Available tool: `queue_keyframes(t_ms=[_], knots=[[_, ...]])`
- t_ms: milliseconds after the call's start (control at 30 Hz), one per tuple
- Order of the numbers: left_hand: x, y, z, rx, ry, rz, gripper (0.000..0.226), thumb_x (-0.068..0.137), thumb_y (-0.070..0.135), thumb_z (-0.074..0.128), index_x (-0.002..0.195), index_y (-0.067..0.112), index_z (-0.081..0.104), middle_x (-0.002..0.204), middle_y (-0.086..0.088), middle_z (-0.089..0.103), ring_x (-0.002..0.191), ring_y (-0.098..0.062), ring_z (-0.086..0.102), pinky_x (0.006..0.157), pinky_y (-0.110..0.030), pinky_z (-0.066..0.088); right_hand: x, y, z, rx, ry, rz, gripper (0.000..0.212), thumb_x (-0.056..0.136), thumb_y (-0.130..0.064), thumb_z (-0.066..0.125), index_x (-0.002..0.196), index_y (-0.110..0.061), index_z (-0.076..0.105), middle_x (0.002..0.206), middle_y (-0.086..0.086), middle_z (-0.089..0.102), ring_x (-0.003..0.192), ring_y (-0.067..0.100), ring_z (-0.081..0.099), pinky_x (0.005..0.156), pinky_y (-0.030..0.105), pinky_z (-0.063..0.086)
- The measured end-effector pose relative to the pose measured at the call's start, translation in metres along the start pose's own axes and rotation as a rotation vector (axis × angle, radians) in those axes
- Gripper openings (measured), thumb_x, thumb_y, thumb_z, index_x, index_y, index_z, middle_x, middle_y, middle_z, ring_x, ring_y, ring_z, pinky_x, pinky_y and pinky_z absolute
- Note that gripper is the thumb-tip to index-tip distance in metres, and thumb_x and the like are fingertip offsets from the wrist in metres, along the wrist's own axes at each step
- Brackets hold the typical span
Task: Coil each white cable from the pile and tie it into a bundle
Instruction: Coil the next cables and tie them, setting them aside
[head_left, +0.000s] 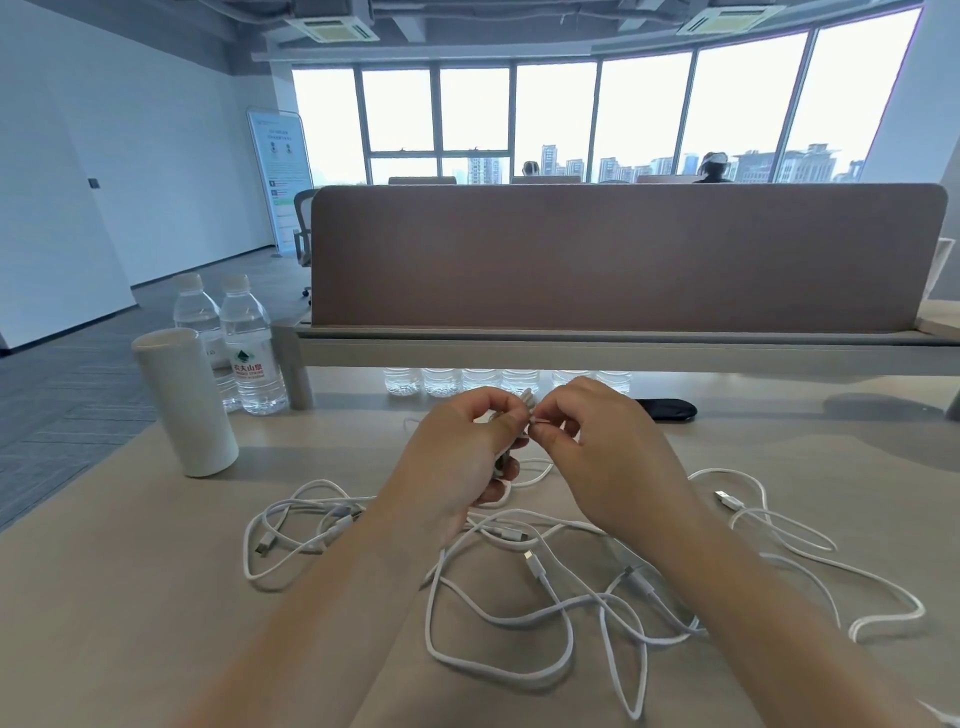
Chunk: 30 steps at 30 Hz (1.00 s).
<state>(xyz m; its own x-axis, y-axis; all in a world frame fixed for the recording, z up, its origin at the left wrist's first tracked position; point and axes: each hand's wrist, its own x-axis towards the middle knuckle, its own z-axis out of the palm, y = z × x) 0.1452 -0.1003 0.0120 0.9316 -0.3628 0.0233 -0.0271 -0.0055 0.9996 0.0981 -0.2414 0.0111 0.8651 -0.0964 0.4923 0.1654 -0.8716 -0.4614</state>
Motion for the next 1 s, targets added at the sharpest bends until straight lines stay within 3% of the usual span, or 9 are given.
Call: queue_keyframes(t_ms=[133,400,500,567,633,700,767,833,1000], knots=[[0.0007,-0.0019,0.0001,0.061,0.03,0.038,0.018,0.1,0.014,0.06,0.083,0.016,0.066,0.084,-0.011,0.066,0.056,-0.019,0.049,0.043,-0.02,0.033,-0.0016,-0.005,-0.0037,0.112,-0.036,0.106,0.018,0.095,-0.029,0.062,0.078,-0.031,0.056,0.076,-0.012,0.063,0.07,0.008,0.055,0.06,0.024,0.04],[0.0041,-0.0063,0.0016,0.208,0.047,0.142,0.018,0.099,0.014,0.058,0.084,0.022,0.067,0.08,-0.004,0.067,0.05,-0.015,0.052,0.046,-0.023,0.035,0.0013,-0.0093,-0.0102,0.355,-0.119,0.244,0.025,0.09,-0.012,0.057,0.067,-0.016,0.066,0.065,-0.002,0.071,0.057,0.01,0.059,0.063,0.028,0.049],[0.0026,-0.0038,0.0029,0.252,0.025,0.216,0.025,0.102,0.018,0.056,0.111,0.039,0.066,0.084,-0.001,0.066,0.051,-0.014,0.052,0.046,-0.024,0.038,0.0007,-0.009,-0.0096,0.461,-0.113,0.281,0.021,0.089,-0.009,0.057,0.07,-0.009,0.066,0.063,0.002,0.07,0.053,0.008,0.055,0.054,0.018,0.042],[0.0006,-0.0015,0.0036,0.254,-0.013,0.209,0.044,0.104,0.022,0.054,0.135,0.052,0.047,0.083,-0.003,0.065,0.052,-0.013,0.05,0.046,-0.023,0.039,0.0004,-0.0084,-0.0092,0.494,-0.109,0.293,0.02,0.089,-0.009,0.056,0.072,-0.006,0.066,0.062,0.004,0.07,0.052,0.009,0.054,0.052,0.016,0.04],[0.0014,-0.0025,0.0048,0.22,-0.016,0.168,0.051,0.103,0.026,0.054,0.143,0.053,0.036,0.081,-0.003,0.065,0.055,-0.013,0.05,0.047,-0.023,0.04,0.0007,-0.0079,-0.0091,0.533,-0.107,0.302,0.021,0.089,-0.009,0.055,0.072,-0.005,0.066,0.063,0.005,0.07,0.053,0.01,0.055,0.054,0.019,0.04],[0.003,-0.0049,0.0053,0.17,0.006,0.13,0.04,0.102,0.028,0.055,0.139,0.042,0.047,0.075,-0.001,0.065,0.057,-0.014,0.052,0.05,-0.027,0.042,0.001,-0.0077,-0.0088,0.585,-0.107,0.311,0.023,0.089,-0.008,0.054,0.069,-0.007,0.066,0.063,0.007,0.07,0.055,0.012,0.058,0.055,0.02,0.04],[0.0037,-0.0063,0.004,0.184,-0.005,0.14,0.017,0.102,0.028,0.054,0.116,0.024,0.063,0.069,0.001,0.062,0.057,-0.013,0.052,0.054,-0.029,0.041,0.001,-0.0079,-0.0079,0.599,-0.114,0.305,0.024,0.089,-0.006,0.054,0.069,-0.008,0.067,0.063,0.007,0.071,0.057,0.013,0.061,0.052,0.017,0.041],[0.0025,-0.0069,0.0026,0.19,-0.052,0.144,0.019,0.102,0.03,0.055,0.1,0.014,0.066,0.065,0.002,0.06,0.056,-0.012,0.05,0.052,-0.026,0.039,0.001,-0.0083,-0.0069,0.584,-0.125,0.295,0.024,0.088,-0.004,0.054,0.072,-0.008,0.07,0.064,0.006,0.072,0.057,0.012,0.062,0.05,0.014,0.041],[0.0029,-0.0059,-0.0014,0.112,-0.07,0.149,0.017,0.1,0.023,0.06,0.1,0.007,0.065,0.063,-0.004,0.058,0.055,-0.014,0.047,0.046,-0.022,0.034,-0.0004,-0.0111,-0.0087,0.532,-0.163,0.239,0.024,0.09,-0.006,0.057,0.07,-0.009,0.07,0.064,0.005,0.07,0.053,0.008,0.054,0.054,0.016,0.039]])
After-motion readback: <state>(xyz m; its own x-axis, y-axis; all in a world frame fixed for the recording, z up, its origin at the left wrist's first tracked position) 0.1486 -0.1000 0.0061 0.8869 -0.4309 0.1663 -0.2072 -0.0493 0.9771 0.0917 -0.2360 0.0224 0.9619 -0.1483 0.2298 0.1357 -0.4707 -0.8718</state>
